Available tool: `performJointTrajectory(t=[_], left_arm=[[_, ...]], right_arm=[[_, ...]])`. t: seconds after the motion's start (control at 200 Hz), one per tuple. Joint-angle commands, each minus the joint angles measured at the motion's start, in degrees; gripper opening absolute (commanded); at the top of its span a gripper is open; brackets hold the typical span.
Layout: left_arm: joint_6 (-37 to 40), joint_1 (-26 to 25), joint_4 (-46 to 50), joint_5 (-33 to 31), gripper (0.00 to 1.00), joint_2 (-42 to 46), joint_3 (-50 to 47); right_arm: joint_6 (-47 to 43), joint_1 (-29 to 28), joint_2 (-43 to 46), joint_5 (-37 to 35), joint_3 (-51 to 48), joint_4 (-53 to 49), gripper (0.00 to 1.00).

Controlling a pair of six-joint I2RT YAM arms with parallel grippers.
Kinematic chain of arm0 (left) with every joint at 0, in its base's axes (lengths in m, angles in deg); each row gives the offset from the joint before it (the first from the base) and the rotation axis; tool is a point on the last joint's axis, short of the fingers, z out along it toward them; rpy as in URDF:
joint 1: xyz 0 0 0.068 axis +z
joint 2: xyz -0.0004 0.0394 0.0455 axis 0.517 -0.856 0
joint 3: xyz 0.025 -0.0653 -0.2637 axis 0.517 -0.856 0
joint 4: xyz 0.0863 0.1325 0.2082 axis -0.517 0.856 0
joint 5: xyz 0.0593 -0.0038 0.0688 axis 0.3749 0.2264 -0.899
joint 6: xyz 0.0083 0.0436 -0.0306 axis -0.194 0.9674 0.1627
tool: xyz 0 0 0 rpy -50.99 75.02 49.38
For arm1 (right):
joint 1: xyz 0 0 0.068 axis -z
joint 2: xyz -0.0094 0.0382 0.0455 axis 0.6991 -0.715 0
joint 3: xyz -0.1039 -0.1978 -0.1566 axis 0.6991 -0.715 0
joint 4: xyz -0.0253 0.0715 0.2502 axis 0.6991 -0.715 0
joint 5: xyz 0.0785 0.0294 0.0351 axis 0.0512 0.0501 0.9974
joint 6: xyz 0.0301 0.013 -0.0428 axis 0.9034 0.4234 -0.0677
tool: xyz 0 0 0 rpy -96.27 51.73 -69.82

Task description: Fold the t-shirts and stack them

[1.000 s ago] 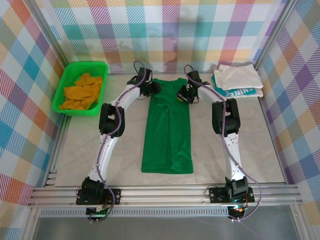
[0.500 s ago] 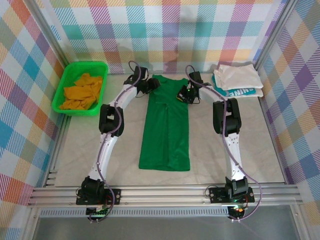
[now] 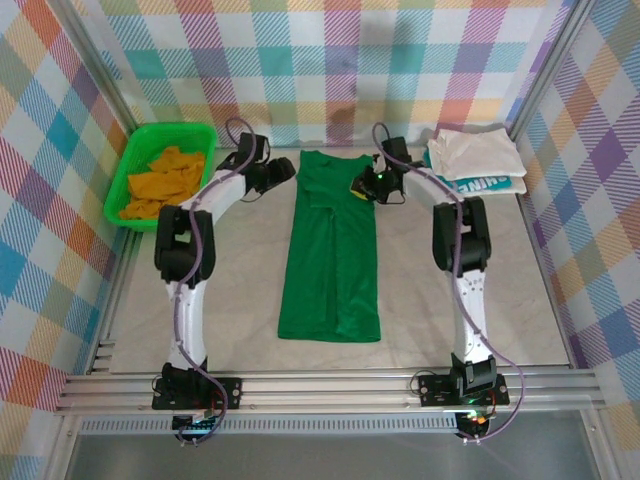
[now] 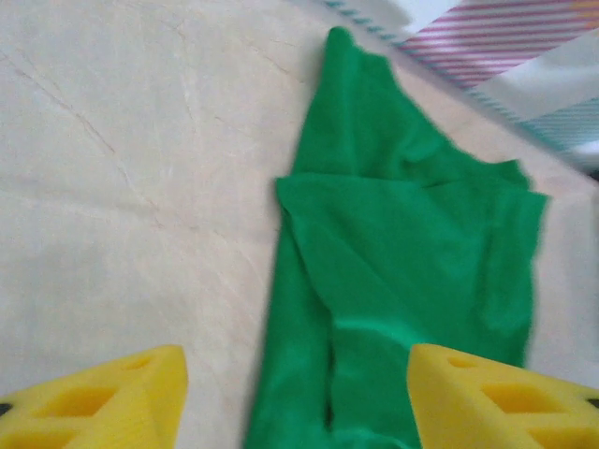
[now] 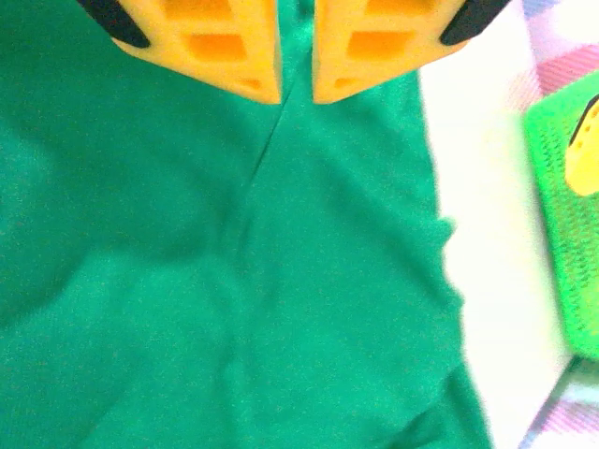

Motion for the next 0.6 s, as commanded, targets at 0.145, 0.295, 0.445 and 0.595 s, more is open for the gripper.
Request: performJointTrajectory(t=[0.145, 0.295, 0.445, 0.595], left_arm=[[-2.3, -3.6, -11.0, 7.6, 0.51, 31.0, -36.7], [-0.3, -8.1, 0.9, 8.7, 0.56, 44.7, -50.3], [-4.7, -9.5, 5.9, 13.4, 0.57, 54.3, -60.8], [-7.2, -13.4, 10.9, 13.9, 0.57, 56.8, -63.3]], right_arm=[[-4.7, -1.6, 38.9, 1.4, -38.9, 6.1, 0.29], [-2.9, -3.2, 56.0, 2.9, -60.9, 2.6, 0.32], [1.9, -6.6, 66.4, 5.5, -71.7, -0.7, 0.37], [5.3, -8.9, 69.6, 6.5, -77.8, 0.7, 0.39]])
